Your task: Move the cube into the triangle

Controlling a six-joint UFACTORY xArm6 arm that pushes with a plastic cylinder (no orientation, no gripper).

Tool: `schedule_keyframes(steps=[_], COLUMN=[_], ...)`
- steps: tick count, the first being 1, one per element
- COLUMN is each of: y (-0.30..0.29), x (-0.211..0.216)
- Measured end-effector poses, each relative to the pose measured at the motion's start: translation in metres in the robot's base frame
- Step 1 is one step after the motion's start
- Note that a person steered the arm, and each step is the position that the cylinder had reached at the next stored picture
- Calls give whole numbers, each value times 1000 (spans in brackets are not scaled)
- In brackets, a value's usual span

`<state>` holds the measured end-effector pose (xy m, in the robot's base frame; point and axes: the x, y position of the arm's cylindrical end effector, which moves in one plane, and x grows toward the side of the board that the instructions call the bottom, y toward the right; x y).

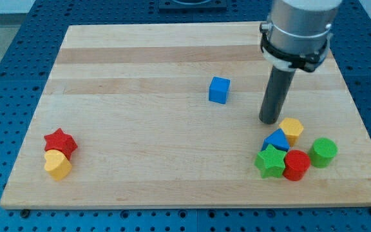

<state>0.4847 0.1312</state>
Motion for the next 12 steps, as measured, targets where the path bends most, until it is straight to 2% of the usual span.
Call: schedule_keyframes(steps=[1, 2, 3, 4, 5, 6, 9, 12], y=[2, 4, 4, 5, -42, -113, -112, -67], x=[26, 31, -5, -60, -108, -122, -92, -53])
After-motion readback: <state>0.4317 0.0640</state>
